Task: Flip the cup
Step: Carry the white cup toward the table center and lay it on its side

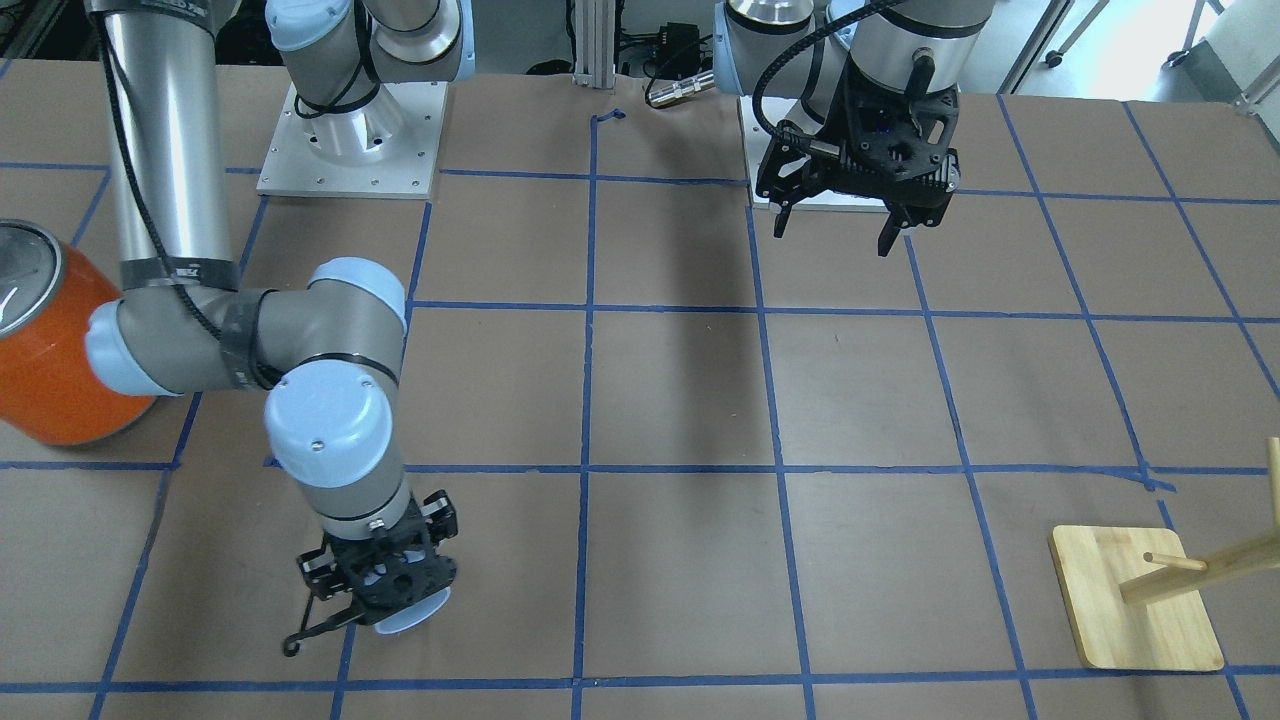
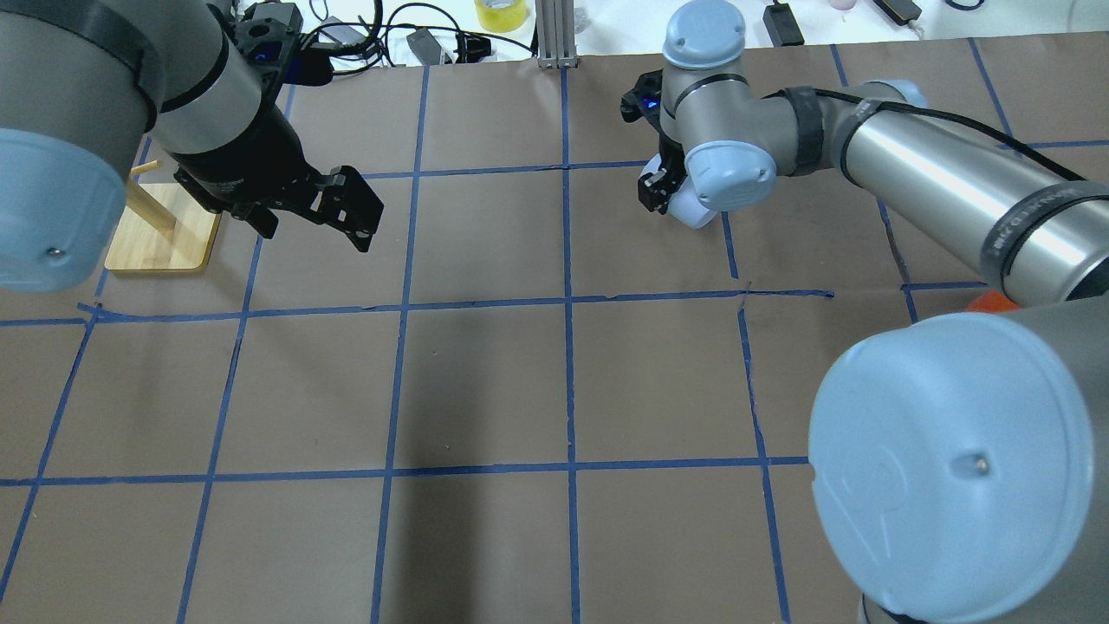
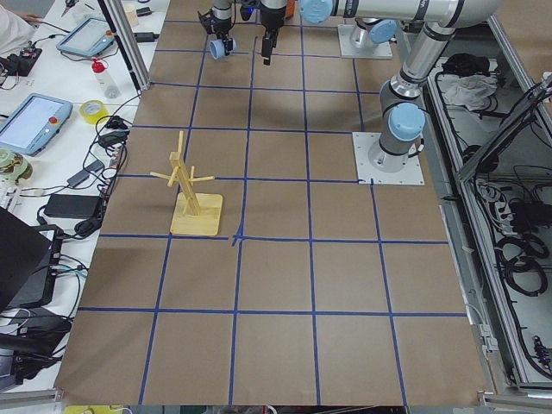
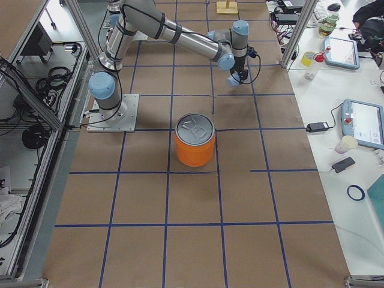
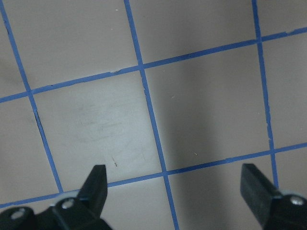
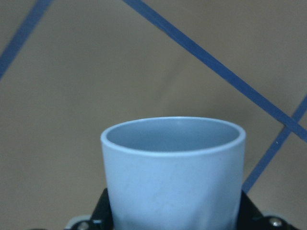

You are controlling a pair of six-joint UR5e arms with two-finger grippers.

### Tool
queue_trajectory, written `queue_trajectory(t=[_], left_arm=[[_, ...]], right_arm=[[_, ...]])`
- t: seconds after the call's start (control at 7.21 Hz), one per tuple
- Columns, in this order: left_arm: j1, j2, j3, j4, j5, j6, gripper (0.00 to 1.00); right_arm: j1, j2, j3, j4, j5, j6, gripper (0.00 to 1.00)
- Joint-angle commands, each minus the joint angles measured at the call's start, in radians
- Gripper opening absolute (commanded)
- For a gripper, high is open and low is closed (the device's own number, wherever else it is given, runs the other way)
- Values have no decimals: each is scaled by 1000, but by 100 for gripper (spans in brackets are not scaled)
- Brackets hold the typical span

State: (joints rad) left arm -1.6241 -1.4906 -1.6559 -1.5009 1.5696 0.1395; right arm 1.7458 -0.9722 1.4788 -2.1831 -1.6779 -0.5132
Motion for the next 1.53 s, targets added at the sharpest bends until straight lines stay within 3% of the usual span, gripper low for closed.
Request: queue_trajectory(t=[0.0,0.28,0.42,0.56,0.97,1.39], left_arm=[[3,1,1,1,0,2,100],[3,1,1,2,0,3,100],[4,3,2,2,0,3,100],[4,1,-1,2,0,3,100],[3,0,-1,4,-2,3,100],[1,1,-2,4,0,2,100]], right_arm=[[131,15,-55,65,-92,-280,54],[181,32,-57,4,-74,-512,46],[181,68,-54,-130,26,-671,45],[179,113,-54,-240,68,-691,45],[242,121,-55,-190,63,-700,30],[261,67,-37,-101,60,-697,25]])
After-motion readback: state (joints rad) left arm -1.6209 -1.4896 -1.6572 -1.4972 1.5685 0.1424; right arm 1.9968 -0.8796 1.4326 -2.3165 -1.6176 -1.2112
